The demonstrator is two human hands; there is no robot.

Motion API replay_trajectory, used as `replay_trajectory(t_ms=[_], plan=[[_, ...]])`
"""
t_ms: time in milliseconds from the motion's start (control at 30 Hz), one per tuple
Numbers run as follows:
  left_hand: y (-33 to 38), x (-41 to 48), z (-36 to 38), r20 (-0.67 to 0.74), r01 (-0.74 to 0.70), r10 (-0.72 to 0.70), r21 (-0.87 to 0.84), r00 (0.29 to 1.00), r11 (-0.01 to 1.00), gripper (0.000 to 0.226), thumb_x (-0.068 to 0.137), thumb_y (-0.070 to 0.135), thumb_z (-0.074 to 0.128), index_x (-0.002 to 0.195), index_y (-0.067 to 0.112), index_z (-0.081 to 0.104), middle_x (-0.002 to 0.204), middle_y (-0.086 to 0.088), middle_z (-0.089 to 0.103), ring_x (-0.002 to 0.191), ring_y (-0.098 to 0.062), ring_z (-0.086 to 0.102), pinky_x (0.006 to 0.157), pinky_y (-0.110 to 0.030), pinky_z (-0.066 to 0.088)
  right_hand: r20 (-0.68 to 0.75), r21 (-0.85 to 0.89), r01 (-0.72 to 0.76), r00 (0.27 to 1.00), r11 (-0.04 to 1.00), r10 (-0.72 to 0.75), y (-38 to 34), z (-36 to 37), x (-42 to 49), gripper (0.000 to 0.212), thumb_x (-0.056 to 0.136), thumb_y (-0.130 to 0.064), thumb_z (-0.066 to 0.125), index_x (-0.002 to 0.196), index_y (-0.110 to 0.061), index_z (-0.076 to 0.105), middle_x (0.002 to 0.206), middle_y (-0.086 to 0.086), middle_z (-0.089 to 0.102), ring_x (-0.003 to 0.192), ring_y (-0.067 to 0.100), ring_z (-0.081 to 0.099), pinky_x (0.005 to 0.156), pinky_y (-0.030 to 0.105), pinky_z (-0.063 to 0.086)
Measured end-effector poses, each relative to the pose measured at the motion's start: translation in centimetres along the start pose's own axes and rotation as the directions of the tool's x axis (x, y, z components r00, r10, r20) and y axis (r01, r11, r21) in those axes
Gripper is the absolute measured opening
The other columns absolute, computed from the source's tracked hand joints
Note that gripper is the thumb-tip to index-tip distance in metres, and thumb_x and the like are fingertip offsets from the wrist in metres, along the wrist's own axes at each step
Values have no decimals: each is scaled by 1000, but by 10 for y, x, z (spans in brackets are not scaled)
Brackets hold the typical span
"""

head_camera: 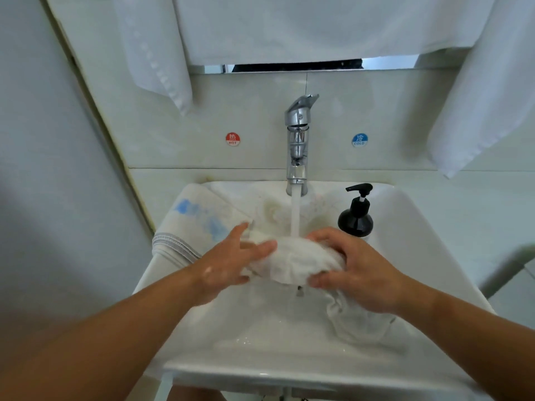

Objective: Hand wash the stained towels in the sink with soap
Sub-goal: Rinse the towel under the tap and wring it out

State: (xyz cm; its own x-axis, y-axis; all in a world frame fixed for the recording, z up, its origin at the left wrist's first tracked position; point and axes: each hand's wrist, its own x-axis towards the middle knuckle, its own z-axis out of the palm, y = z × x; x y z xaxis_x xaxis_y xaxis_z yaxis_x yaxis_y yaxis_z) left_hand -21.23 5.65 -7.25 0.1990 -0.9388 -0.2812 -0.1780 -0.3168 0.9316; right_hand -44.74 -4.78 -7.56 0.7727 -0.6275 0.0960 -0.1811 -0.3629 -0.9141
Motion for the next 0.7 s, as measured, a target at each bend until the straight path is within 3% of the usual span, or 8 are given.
replay_trajectory(t_ms=[100,167,233,300,400,467,567,700], plan=[[5,4,16,36,190,-186,-193,982,963,96,53,68,86,128,12,65,117,-4,74,107,-22,70,91,-38,57,-88,-132,72,993,989,-84,1,3,-9,56,69,-11,91,109,-35,60,100,-17,65,91,7,64,77,16,49],[9,4,16,84,249,-236,-241,968,938,70,61,51,85,117,10,73,107,-5,78,97,-21,71,82,-34,58,-117,-249,125,980,960,-158,1,3,-13,57,68,-14,92,105,-39,57,103,-22,62,93,5,62,76,11,45],[10,3,10,147,256,-223,-268,964,929,66,62,36,92,119,8,73,114,-9,76,102,-24,70,90,-36,56,-98,-378,137,978,916,-186,2,2,-17,61,67,-21,93,102,-46,51,106,-26,58,92,0,58,72,9,41],[11,6,3,108,154,-129,-279,986,948,58,68,16,91,121,6,69,119,-14,73,111,-30,69,105,-48,51,-21,-438,99,993,893,-120,0,-2,-19,66,61,-33,94,102,-49,44,105,-26,53,90,0,54,69,10,41],[28,6,3,-64,-129,117,-226,991,966,44,72,-9,81,111,7,69,110,-16,73,96,-29,70,88,-43,58,105,-328,-62,989,943,102,-21,-9,-9,89,48,-62,89,122,-48,43,116,-23,53,100,0,58,81,15,47],[42,4,5,-75,-296,290,-95,954,950,43,70,-14,80,105,11,71,101,-4,74,91,-19,69,80,-33,58,136,-204,-155,973,967,184,-39,-15,9,105,59,-64,86,148,-40,35,128,-17,56,107,-1,63,94,25,52],[60,-3,10,-17,-423,430,148,902,894,43,70,-8,84,98,21,72,93,11,74,85,-4,67,76,-21,55,161,-10,-119,980,993,119,-63,-19,31,65,79,-38,83,137,-25,58,118,1,70,108,14,69,94,40,55],[60,-8,9,-92,-416,486,395,869,819,50,66,19,93,99,32,58,89,9,68,75,-6,62,67,-22,51,-46,-267,50,997,963,-65,-75,-14,36,21,82,-19,82,102,-26,77,86,-6,76,83,15,71,81,45,59]])
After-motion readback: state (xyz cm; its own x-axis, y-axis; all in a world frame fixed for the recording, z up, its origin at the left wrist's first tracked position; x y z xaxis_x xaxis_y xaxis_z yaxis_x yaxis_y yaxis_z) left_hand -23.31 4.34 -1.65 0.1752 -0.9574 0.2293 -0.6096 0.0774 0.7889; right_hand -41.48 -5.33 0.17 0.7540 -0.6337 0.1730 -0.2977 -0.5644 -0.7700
